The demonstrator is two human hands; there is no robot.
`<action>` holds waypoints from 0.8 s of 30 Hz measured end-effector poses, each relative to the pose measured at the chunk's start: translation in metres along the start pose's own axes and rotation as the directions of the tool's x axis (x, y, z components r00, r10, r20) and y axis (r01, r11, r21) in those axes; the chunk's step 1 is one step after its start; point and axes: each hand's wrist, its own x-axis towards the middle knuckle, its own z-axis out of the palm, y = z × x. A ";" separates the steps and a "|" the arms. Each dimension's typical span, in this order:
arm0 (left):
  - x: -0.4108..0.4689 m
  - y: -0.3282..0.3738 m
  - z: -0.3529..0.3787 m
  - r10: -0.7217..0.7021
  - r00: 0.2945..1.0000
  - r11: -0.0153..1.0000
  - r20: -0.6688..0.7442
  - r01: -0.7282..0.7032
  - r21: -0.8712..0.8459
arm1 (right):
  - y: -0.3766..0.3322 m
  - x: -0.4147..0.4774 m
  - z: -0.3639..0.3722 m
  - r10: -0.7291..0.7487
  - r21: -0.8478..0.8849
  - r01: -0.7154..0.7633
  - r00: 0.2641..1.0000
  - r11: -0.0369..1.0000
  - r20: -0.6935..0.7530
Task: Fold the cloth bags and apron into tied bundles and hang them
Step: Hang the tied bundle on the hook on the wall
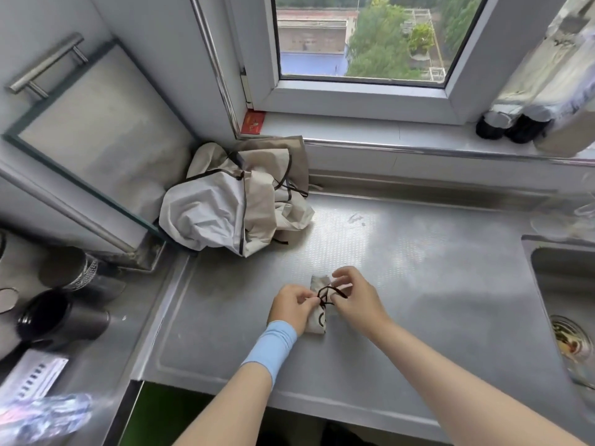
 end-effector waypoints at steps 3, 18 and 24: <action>0.002 -0.001 0.003 0.070 0.997 0.994 0.043 -0.074 0.083 | 0.005 -0.003 0.007 -0.308 -0.309 0.242 0.934 0.920 -0.183; 0.002 -0.007 -0.006 0.107 0.994 0.978 0.002 -0.106 0.178 | -0.011 0.007 0.016 -0.210 -0.428 0.251 0.967 0.868 0.142; 0.002 0.001 -0.008 0.075 0.993 0.931 0.087 -0.101 0.350 | -0.018 0.017 0.013 -0.039 -0.458 0.131 0.978 0.879 0.205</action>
